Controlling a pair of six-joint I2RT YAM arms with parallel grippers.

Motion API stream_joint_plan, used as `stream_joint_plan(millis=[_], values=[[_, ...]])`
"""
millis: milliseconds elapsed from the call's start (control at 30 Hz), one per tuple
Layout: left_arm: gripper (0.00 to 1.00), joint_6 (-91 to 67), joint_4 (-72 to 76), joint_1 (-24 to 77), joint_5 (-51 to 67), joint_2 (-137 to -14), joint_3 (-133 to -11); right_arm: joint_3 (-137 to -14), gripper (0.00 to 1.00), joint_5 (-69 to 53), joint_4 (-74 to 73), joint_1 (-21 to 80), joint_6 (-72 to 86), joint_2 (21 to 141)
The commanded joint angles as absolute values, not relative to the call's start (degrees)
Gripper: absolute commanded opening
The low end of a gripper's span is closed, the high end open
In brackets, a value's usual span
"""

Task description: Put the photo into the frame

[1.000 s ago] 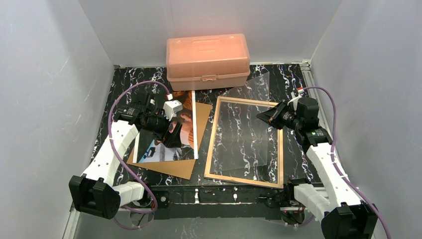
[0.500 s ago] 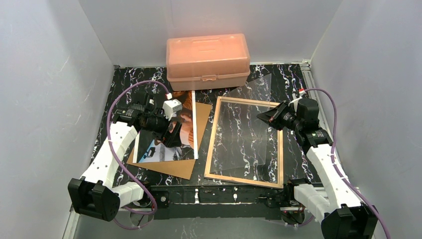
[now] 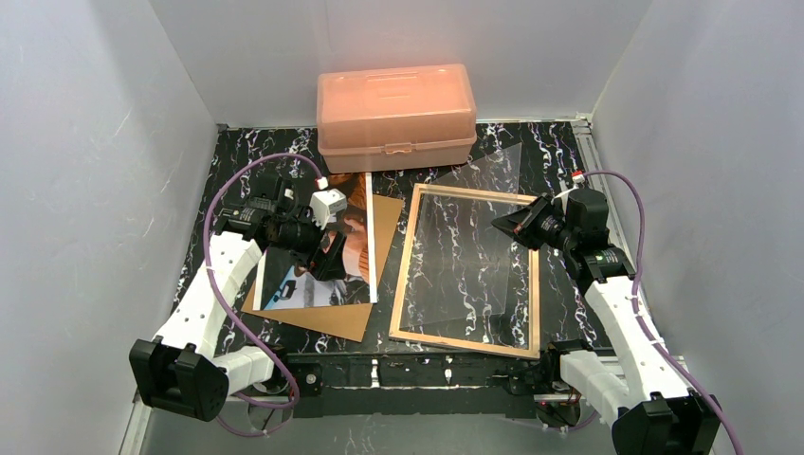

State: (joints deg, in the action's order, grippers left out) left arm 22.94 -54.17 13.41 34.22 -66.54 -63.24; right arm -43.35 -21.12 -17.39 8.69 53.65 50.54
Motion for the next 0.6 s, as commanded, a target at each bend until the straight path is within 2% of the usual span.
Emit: stream_joint_plan(millis=[0,567], values=[[0.98,23.47,-54.86,13.71,34.5,-65.22,-64.2,-46.93,0.01,-21.79,-16.49,8.6,54.07,49.23],[0.99,23.99,-55.24,13.71,33.86,-65.04,-64.31,-47.27,0.01,-22.89,-16.22,8.55,53.36,49.12]])
